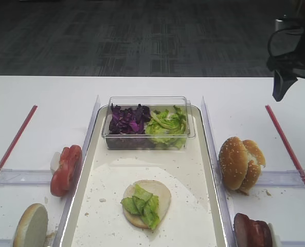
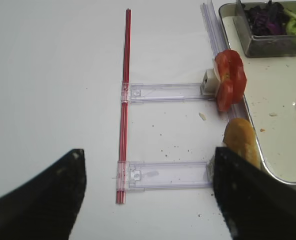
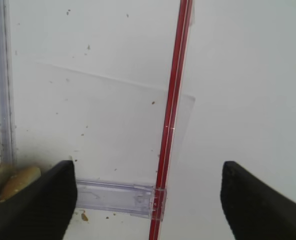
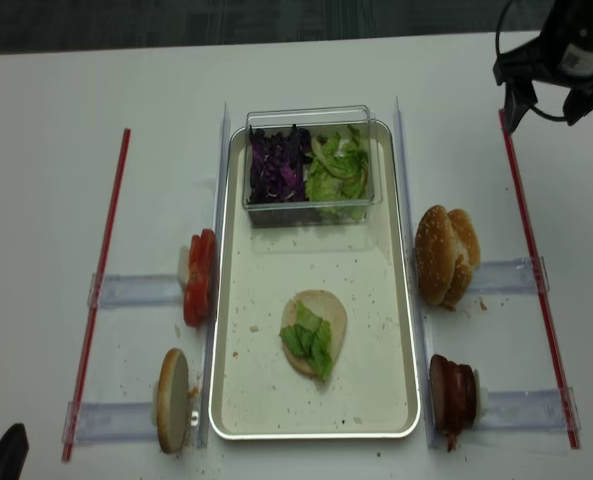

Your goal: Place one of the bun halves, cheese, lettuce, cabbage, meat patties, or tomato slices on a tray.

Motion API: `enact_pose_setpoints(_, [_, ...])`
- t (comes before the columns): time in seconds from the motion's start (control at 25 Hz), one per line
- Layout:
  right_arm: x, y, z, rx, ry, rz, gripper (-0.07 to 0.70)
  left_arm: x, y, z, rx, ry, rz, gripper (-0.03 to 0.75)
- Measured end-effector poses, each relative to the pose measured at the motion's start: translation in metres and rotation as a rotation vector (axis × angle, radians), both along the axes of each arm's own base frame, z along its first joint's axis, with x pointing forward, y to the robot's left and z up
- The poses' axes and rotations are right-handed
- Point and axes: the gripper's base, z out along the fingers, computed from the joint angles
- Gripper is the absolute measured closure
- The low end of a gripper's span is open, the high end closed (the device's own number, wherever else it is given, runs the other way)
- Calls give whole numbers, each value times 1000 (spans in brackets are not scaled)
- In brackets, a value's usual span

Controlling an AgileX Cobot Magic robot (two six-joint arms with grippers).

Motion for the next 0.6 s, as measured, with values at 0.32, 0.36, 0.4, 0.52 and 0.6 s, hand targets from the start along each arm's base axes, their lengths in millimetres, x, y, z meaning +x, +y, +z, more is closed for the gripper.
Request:
enact_pose_setpoints(0.32, [-45, 2, 19, 2, -27, -2, 25, 0, 0, 0, 0, 0, 0, 225])
enact_pose_setpoints(0.36, [-51, 2, 19, 1, -35, -2, 25, 0, 0, 0, 0, 0, 0, 225])
enact_pose_setpoints(0.4, [-59, 2, 19, 1, -37, -4, 25, 0, 0, 0, 0, 0, 0, 225])
enact_pose_setpoints(0.52, [-83, 3, 19, -4, -59, -7, 25, 0, 0, 0, -1, 0, 1, 225])
enact_pose_setpoints(0.6, [-100, 3, 19, -6, -79, -10, 25, 0, 0, 0, -1, 0, 1, 225])
